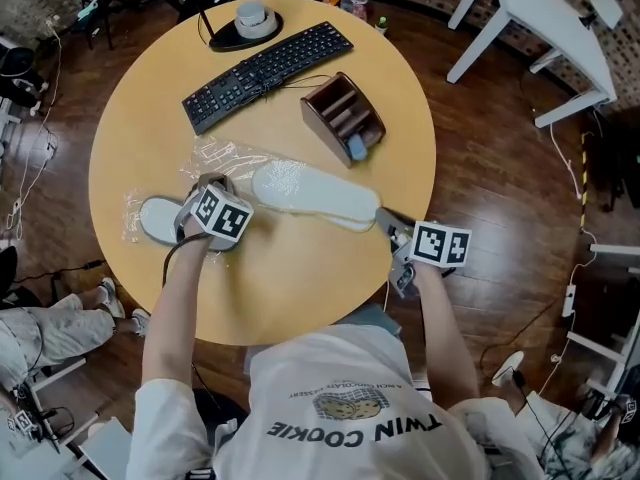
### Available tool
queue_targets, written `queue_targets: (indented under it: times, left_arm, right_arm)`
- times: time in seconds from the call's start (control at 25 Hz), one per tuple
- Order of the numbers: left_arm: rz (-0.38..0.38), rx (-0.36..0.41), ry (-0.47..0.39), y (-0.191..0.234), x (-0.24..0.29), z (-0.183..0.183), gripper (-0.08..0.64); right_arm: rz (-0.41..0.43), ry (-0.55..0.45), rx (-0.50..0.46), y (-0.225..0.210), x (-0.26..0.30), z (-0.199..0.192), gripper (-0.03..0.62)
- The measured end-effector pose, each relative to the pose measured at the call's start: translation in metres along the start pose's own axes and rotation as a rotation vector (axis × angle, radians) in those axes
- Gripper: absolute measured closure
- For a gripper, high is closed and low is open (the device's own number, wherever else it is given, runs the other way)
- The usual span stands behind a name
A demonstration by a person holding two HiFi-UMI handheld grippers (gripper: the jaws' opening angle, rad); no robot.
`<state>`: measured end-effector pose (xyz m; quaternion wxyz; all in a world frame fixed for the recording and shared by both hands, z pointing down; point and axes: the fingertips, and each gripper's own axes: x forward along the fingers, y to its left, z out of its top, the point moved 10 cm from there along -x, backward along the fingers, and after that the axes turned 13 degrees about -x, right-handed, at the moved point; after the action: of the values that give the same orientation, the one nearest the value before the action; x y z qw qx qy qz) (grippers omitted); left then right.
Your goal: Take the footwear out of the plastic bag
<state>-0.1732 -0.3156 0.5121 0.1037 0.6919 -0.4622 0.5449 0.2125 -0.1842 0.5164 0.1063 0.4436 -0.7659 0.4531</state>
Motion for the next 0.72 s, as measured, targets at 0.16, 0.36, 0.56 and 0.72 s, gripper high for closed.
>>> queue_targets:
  times: [0.16,0.36,0.56,0.72]
  left_arm:
    - [0.012,-0.018,-0.001,0.001,0.001,0.0,0.557]
    - [0.017,-0.029,-0.004,-0.001,0.002,-0.001,0.557]
    - [0.014,-0.035,-0.016,0.001,0.002,-0.001,0.557]
    - [0.016,-0.035,-0.017,0.001,0.001,-0.001,0.557]
  right_arm:
    - [-0.009,-0.006,0.004,-0.006,-0.01,-0.005,0.569]
    - [-0.05,-0.034,0.015,-0.011,-0.026,-0.014,0.568]
    - [-0.104,-0.053,0.017,-0.014,-0.046,-0.025,0.569]
    - [-0.138,-0.071,0.034,-0.021,-0.059,-0.03,0.568]
